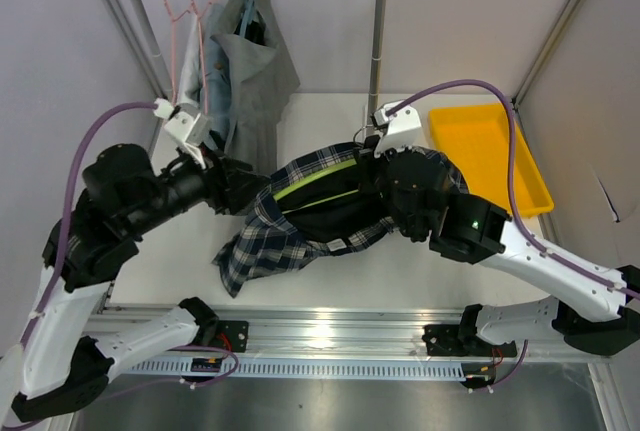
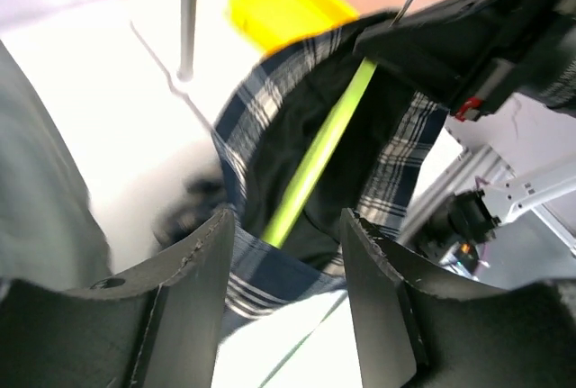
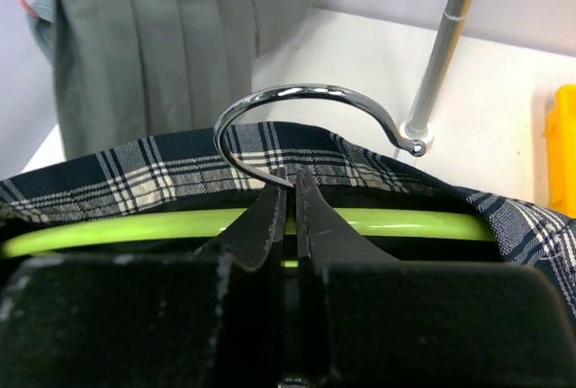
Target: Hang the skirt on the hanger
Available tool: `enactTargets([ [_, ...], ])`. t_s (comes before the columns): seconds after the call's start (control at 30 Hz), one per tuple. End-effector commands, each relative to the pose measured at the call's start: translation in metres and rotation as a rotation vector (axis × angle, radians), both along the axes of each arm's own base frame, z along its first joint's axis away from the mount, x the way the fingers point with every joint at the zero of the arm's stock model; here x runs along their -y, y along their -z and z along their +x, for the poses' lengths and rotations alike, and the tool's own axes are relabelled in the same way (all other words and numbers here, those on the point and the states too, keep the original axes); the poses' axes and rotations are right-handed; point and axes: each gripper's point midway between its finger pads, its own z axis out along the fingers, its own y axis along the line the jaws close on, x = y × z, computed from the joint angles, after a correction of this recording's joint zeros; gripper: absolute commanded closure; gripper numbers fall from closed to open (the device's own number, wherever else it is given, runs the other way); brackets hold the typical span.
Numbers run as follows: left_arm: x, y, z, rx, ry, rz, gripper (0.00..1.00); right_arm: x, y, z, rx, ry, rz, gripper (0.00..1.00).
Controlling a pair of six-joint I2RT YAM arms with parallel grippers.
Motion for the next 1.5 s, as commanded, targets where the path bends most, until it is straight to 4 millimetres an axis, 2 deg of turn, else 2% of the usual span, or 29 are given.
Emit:
enactTargets([
  [0.0,-0.011,-0.040,-0.006,0.235,0.036,0.036,0.44,0.016,-0.064,-0.013,0.072,-0.039,0.160,1.00],
  [0.13,0.000,-0.031,-0.015,0.279,0.165,0.102,0.43,0.020,-0.071,-0.011,0.061,-0.054,0.156,1.00],
  [0.2,0.003,-0.025,-0.013,0.289,0.192,0.140,0.42,0.018,-0.072,-0.012,0.052,-0.079,0.159,1.00],
  [0.33,0.023,-0.024,-0.018,0.302,0.311,0.136,0.39,0.017,-0.078,-0.013,0.047,-0.114,0.172,1.00],
  [0.4,0.031,-0.023,-0.011,0.293,0.323,0.134,0.39,0.015,-0.078,-0.013,0.044,-0.123,0.167,1.00],
  [0.53,0.046,-0.039,-0.007,0.329,0.353,0.086,0.37,0.009,-0.079,-0.014,0.041,-0.145,0.164,1.00],
  [0.6,0.053,-0.039,-0.005,0.330,0.364,0.084,0.37,0.006,-0.079,-0.013,0.038,-0.149,0.160,1.00],
  [0.87,0.087,-0.024,0.008,0.297,0.404,0.114,0.37,-0.002,-0.081,-0.009,0.042,-0.155,0.138,1.00],
  [1.13,0.092,-0.010,0.020,0.281,0.373,0.158,0.41,-0.005,-0.083,-0.006,0.042,-0.156,0.134,1.00],
  [1.37,0.096,-0.005,0.021,0.269,0.387,0.164,0.57,-0.005,-0.085,-0.006,0.046,-0.158,0.138,1.00],
  [1.47,0.098,0.002,0.020,0.257,0.401,0.178,0.55,-0.006,-0.086,-0.005,0.045,-0.161,0.136,1.00],
])
